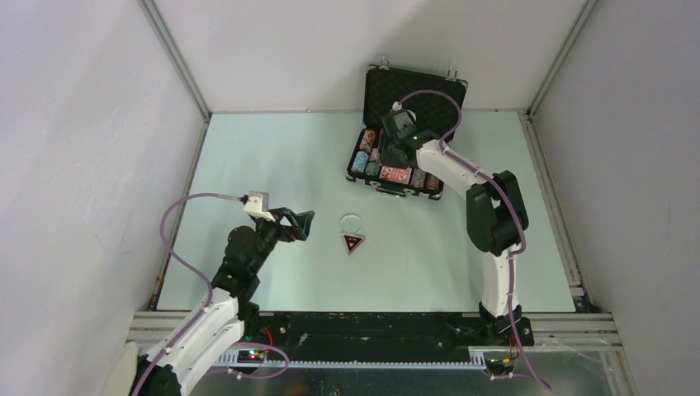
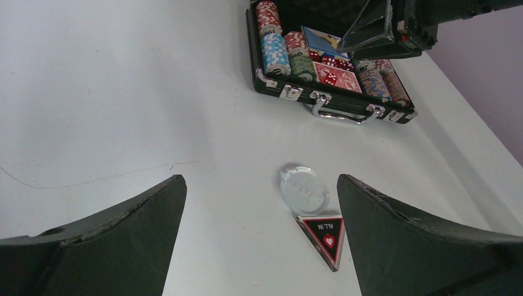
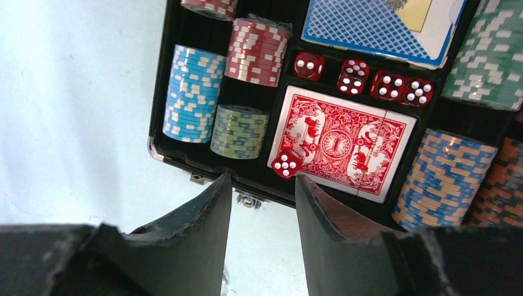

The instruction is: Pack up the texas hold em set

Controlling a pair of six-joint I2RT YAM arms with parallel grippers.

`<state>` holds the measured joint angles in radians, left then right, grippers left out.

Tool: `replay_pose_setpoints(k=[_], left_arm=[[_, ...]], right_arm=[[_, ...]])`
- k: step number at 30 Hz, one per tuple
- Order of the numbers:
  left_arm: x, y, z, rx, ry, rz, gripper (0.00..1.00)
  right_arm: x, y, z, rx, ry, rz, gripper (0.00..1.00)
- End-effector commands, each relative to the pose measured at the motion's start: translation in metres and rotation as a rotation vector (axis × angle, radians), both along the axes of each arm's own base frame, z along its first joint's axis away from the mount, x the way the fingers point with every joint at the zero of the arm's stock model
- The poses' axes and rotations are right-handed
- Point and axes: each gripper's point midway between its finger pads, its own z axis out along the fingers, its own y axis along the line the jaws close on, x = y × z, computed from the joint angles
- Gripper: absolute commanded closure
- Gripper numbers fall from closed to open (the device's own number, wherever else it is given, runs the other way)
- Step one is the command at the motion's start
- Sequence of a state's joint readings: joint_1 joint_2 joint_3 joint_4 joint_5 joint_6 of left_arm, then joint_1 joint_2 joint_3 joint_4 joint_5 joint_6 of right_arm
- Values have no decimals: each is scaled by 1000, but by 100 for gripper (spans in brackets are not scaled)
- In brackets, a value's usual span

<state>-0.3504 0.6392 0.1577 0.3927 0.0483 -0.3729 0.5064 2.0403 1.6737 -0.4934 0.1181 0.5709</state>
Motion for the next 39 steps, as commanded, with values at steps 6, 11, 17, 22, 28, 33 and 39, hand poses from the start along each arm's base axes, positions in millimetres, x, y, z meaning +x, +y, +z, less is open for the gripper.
replay_pose_setpoints(k=[6,11,17,22,28,33,39], left_arm=[[4,-1,19,9,-55,-5,0],[3,-1,20,8,-58,-9,0],[3,-2,20,8,-54,-14,0],[4,-4,19,11,-47,-22,0],[4,-4,19,12,-47,-26,0],[4,-5,18,13,-42,-30,0],[5,-6,16,15,-34,-32,0]], right_arm=[[11,4,-20,22,26,-141,55],[11,0,-36,-19,60,-175,55],[14,-3,-48,-43,70,-200,55],[17,-7,-47,-50,62,-217,57],[19,-9,-49,-53,66,-217,65],[18,-10,-46,-57,64,-211,75],[28,-18,-24,-61,6,-204,84]])
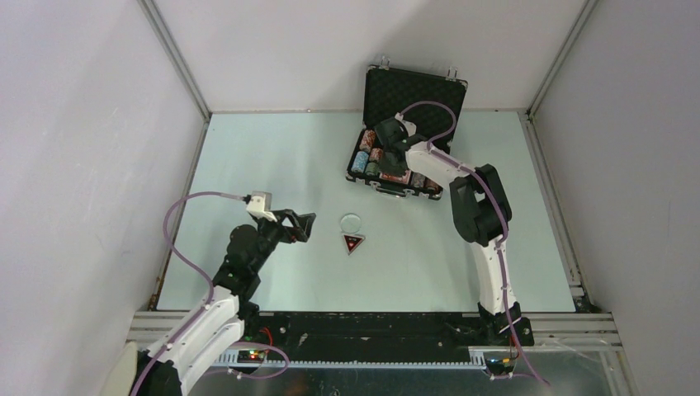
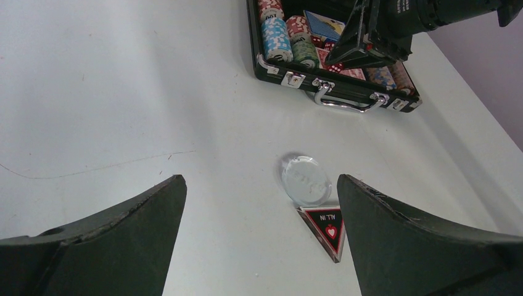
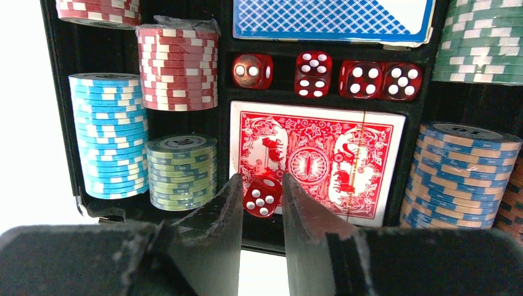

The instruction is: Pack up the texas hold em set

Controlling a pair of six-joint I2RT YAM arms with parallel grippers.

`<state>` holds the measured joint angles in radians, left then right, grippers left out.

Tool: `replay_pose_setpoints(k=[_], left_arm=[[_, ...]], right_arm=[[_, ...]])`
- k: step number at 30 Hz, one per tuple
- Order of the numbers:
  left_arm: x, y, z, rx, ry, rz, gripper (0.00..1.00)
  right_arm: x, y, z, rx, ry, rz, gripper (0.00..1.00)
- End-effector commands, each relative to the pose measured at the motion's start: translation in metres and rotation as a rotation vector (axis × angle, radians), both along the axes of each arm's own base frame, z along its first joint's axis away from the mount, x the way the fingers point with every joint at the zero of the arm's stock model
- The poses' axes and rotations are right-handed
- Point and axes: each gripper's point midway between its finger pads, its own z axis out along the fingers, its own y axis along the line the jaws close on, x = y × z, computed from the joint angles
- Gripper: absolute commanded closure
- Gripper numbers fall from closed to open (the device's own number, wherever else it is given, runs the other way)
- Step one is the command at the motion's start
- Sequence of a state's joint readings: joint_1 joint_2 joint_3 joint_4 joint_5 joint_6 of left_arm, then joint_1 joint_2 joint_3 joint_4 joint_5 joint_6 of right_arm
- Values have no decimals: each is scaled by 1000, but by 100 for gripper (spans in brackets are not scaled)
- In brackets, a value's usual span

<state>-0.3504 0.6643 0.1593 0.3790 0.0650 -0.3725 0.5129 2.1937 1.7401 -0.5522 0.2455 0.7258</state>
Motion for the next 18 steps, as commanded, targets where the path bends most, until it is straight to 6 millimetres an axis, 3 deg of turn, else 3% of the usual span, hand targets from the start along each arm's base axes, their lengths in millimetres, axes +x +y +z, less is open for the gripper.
replay_pose_setpoints(k=[1,11,18], left_arm=[[6,-3,26,3,-70,-16,0],[7,-5,25,4,-66,-23,0],[7,-5,23,6,-60,-26,0]], right_arm=[[22,-6,37,8,-95,-2,85],[50,-13,42,41,-131,85,86],[64,-12,29,3,-125,119,85]])
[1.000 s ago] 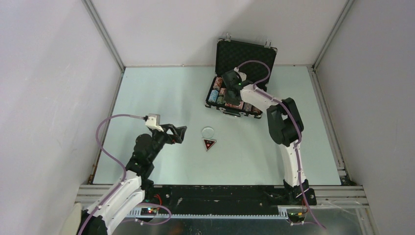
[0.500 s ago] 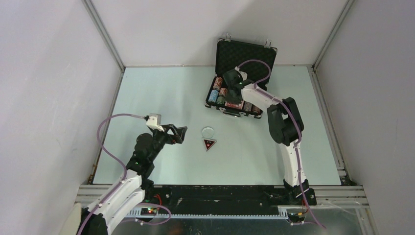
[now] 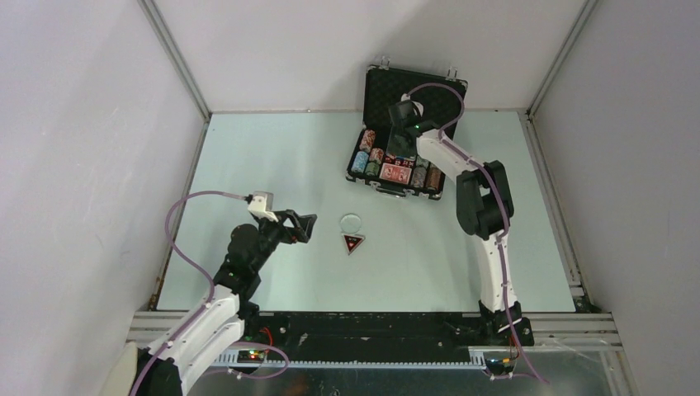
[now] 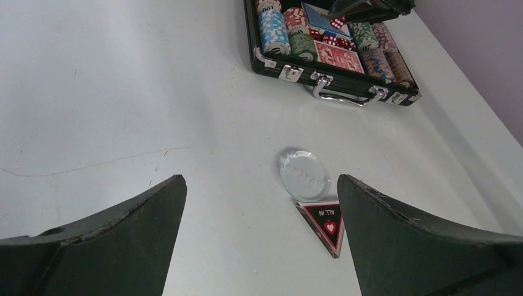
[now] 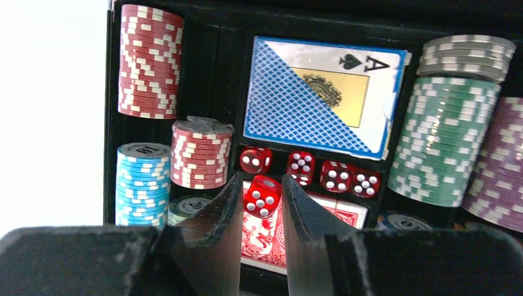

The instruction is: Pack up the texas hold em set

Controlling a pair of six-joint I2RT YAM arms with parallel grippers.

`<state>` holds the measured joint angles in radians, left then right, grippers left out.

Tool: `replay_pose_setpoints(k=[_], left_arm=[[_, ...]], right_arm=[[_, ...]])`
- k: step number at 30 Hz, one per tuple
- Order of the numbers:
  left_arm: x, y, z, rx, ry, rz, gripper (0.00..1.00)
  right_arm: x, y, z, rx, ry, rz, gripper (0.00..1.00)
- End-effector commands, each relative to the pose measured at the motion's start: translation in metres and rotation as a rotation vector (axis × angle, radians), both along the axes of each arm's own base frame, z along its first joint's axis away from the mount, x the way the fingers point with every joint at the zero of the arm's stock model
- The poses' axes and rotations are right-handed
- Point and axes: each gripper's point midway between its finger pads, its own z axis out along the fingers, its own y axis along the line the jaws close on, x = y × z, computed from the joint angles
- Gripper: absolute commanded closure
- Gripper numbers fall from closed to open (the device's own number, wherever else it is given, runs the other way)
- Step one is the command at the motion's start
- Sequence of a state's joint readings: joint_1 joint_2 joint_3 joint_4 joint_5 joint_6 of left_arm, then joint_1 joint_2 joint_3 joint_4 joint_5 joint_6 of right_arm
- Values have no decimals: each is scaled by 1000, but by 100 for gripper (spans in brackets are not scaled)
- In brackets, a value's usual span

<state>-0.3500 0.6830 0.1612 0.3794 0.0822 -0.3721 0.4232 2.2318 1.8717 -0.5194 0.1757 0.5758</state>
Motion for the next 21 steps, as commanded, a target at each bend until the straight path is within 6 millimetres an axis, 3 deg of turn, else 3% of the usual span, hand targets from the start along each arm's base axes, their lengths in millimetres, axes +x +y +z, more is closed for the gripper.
replay_pose_setpoints(k=[1,16,20,21], left_arm=[[8,-3,27,2,-78,-10,0],[7,-3,28,3,-80,-13,0],[7,-3,29,3,-81,-12,0],[7,-3,29,3,-81,-12,0]], right_arm=[[14,9,-4,-17,-25,51,85],[13,-9,-33,-88,34,2,84],[11,-12,-32,-108,37,3,79],[11,-12,-31,-111,36,7,74]])
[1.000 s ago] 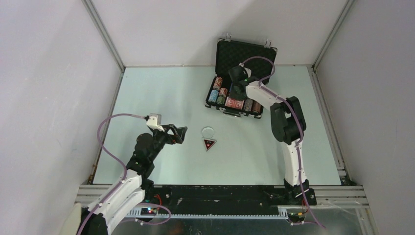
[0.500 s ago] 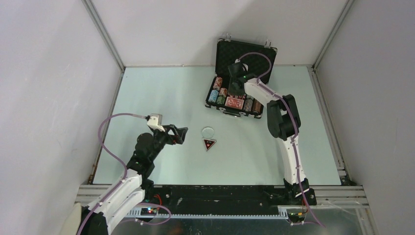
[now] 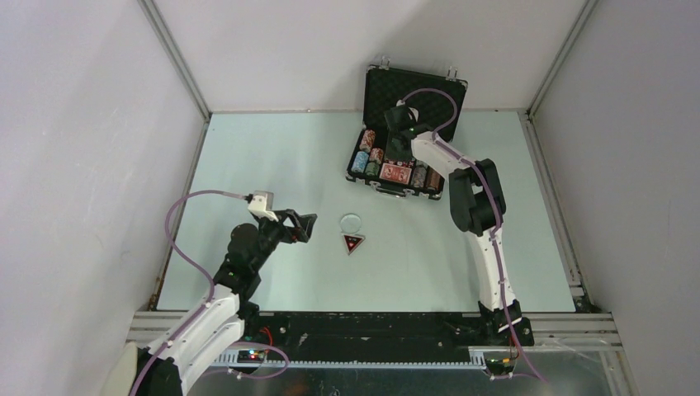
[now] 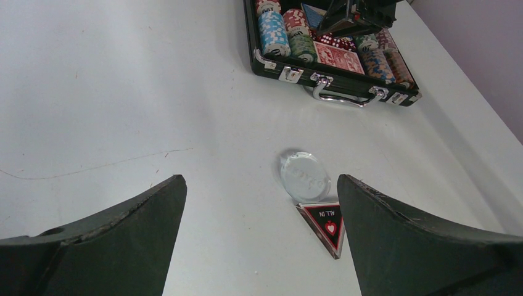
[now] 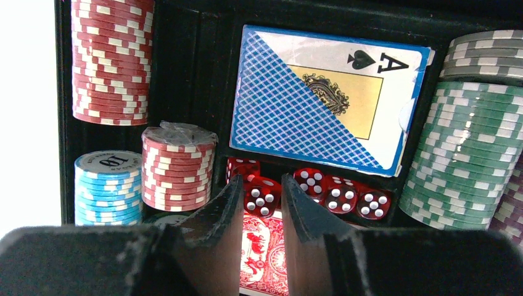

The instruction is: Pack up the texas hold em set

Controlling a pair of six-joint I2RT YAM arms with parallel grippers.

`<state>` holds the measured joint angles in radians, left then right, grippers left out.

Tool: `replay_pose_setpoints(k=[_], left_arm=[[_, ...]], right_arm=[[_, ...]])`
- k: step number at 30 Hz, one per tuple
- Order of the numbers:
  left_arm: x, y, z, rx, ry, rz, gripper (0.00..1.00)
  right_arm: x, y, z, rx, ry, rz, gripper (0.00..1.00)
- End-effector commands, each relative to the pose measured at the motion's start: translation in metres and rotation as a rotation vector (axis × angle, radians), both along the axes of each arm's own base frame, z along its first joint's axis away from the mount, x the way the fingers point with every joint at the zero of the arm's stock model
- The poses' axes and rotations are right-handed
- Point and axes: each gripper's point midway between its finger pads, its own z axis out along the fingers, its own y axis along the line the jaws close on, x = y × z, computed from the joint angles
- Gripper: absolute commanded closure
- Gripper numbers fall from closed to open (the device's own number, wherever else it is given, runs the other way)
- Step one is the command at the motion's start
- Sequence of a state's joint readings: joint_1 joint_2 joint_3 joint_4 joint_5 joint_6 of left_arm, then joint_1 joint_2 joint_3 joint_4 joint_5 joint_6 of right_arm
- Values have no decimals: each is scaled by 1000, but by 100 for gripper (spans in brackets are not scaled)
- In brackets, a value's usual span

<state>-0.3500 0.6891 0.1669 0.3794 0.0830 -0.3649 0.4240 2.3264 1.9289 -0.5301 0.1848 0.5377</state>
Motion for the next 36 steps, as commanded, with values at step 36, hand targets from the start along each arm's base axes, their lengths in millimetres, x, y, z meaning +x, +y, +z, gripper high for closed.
replay_pose_setpoints(k=[36], left_arm=[[7,-3,27,-6,-75,-11,0]], right_arm=[[7,-6,49,-83,-101,11,75]])
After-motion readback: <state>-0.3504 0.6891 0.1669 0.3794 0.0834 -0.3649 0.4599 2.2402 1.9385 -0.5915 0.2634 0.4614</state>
